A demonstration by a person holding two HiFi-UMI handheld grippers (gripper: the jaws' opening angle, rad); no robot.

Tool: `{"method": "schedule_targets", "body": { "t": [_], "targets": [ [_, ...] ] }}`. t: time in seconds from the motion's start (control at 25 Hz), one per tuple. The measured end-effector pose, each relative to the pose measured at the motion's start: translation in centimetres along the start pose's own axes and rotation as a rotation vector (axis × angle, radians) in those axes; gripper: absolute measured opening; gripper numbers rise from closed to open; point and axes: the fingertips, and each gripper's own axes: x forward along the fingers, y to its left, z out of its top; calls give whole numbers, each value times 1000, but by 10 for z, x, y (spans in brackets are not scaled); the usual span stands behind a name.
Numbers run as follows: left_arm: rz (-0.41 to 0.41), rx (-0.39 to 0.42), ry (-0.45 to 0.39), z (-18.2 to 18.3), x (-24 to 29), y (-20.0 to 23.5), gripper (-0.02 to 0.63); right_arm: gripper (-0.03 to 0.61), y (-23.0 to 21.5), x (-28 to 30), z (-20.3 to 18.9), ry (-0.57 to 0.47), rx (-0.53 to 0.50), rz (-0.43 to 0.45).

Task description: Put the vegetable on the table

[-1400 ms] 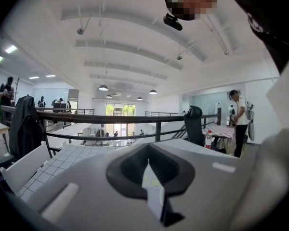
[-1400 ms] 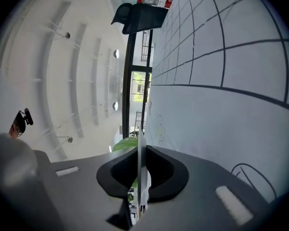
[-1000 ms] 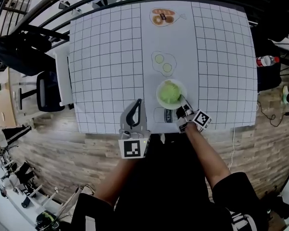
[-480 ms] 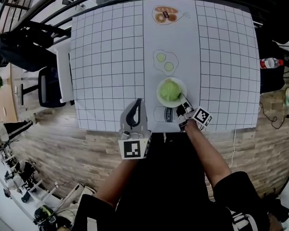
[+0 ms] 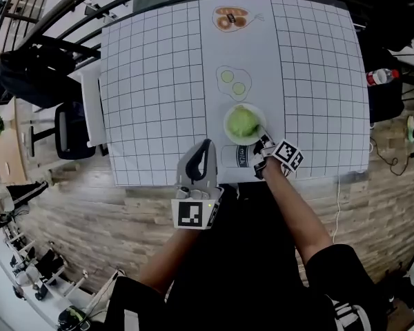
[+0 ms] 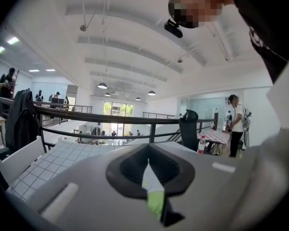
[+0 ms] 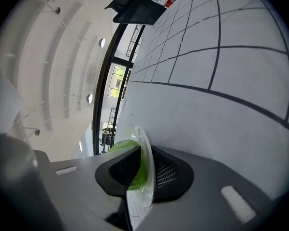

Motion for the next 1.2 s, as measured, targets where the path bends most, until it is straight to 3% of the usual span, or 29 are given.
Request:
{"method": "schedule_targets", "body": {
  "t": [0.36, 0.6, 0.92, 1.12, 1.2],
  "targets": [
    [-68, 2, -21, 2, -32, -8, 8, 130, -8, -22, 1, 10, -24, -59],
    [-61, -7, -18, -2, -56, -3, 8, 117, 3, -50, 6, -29, -89, -34],
    [-88, -25, -46, -4, -79, -6, 8, 100, 72, -83, -16, 12, -200, 179],
    [-80, -49, -62, -4, -99, -2, 8, 67, 123, -100, -50, 66, -380, 237],
    [-77, -53, -56, -5, -107, -1, 8, 23, 133, -108, -62, 63, -463, 229]
  ]
}}
